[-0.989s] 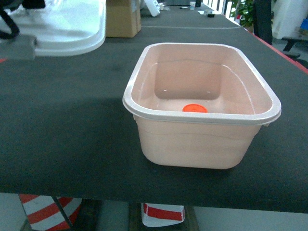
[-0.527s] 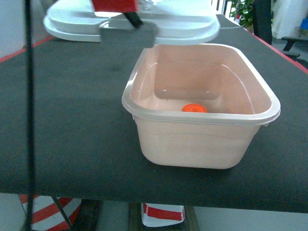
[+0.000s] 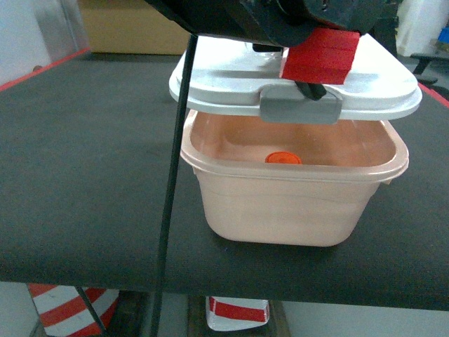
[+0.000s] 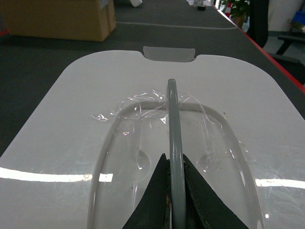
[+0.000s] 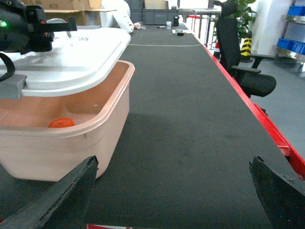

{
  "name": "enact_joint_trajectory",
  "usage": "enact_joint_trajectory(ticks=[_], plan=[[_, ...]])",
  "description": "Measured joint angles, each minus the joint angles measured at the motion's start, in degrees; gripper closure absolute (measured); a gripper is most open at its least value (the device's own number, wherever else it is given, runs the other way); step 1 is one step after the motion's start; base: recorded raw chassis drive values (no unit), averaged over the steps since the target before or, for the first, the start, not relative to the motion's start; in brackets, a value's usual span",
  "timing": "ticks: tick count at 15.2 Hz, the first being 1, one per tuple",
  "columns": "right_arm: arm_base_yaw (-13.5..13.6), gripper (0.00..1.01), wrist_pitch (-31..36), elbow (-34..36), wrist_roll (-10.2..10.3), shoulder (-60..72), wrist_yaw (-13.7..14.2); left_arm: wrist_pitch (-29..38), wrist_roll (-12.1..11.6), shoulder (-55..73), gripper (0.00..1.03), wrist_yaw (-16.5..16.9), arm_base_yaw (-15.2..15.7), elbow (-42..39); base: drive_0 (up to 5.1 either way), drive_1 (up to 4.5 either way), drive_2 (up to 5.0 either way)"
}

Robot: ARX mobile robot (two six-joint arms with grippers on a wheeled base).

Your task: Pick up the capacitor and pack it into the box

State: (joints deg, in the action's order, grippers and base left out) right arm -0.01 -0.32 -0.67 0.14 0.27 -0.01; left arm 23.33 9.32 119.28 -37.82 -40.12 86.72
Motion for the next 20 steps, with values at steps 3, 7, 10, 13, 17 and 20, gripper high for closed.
enact_joint_trajectory(ticks=[3,7,10,13,17,20], plan=[[0.00,0.03,0.02,0.00,0.00,0.00,0.00,-1.46,1.46,0.39,1.01,-0.13,-1.11,0.22,0.0,0.00,0.0],[0.00,0.03,0.02,0.00,0.00,0.00,0.00,-3.19,2.34,0.50,1.01,-1.31,-1.75,0.04,0.0,0.00,0.0],[0.00,0.03,0.00,-0.02,0.00,0.00,0.00,-5.03,3.74,0.46,1.01,-2.10,-2.73,-3.30,0.0,0.00,0.0],[0.00,0.03,0.00,0.00,0.00,0.00,0.00,-4.96,4.00,0.44,1.01,-2.03,-2.91,-4.42,0.0,0.00,0.0],[0.00,0.03,0.00,0.00,0.00,0.00,0.00,-1.40,3.30,-0.07,0.62,-2.38,-2.45,-5.97,0.0,0.00,0.0],[0.00,0.03,0.00,0.00,0.00,0.00,0.00,1.60,1.99,-1.38,0.25,-2.69,-1.79,-6.16,0.0,0.00,0.0]])
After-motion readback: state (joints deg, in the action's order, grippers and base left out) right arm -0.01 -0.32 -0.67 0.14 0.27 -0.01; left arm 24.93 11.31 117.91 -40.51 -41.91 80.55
